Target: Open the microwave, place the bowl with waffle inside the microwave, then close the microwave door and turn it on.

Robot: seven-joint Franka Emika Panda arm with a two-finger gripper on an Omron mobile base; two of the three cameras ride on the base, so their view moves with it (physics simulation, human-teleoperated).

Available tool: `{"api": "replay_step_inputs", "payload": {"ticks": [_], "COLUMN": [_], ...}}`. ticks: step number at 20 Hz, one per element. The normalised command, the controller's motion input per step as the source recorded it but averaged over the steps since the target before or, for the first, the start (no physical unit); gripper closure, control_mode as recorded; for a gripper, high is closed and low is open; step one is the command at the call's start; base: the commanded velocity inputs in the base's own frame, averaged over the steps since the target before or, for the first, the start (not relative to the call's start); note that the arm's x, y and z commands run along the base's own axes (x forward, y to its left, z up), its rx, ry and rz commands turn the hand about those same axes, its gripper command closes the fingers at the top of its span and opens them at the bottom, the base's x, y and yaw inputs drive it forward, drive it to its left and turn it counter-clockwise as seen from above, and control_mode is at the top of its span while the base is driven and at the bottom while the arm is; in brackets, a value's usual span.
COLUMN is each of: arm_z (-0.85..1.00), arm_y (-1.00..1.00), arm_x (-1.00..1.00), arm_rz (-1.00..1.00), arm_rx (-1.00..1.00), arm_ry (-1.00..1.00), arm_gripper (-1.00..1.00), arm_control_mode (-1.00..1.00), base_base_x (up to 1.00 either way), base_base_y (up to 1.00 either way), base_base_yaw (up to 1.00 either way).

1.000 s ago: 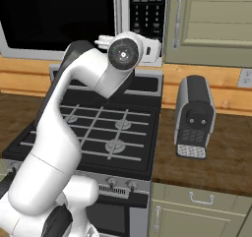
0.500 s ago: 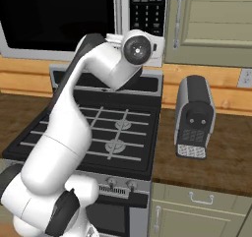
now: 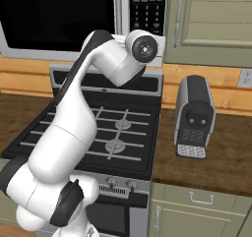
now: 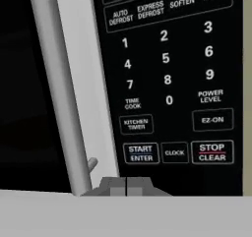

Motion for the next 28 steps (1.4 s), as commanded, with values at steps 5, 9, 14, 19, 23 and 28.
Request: {"api": "replay_step_inputs", "payload": {"ticks": [5, 9, 14, 19, 23, 28], "arm_z": [-0.01, -0.09, -0.14, -0.04, -0.13, -0.01], "arm_y": [0.0, 0.0, 0.0, -0.07, -0.19, 0.66], "arm_x": [0.37, 0.32, 0.41, 0.78, 0.92, -0.31], "arm_rz": [0.04, 0.04, 0.03, 0.03, 0.07, 0.01], "arm_rx": [0.0, 0.0, 0.0, 0.01, 0.07, 0.01], "arm_ry": [0.0, 0.0, 0.0, 0.0, 0.0, -0.07], "arm_gripper": [1.0, 1.0, 1.0, 1.0, 1.0, 1.0], "arm_control_mode": [-1.0, -1.0, -1.0, -1.0, -1.0, -1.0], "base_base_x": [0.0, 0.0, 0.0, 0.0, 0.0, 0.0], "base_base_y": [0.0, 0.0, 0.0, 0.0, 0.0, 0.0], "base_base_yaw": [0.0, 0.0, 0.0, 0.0, 0.0, 0.0]}}
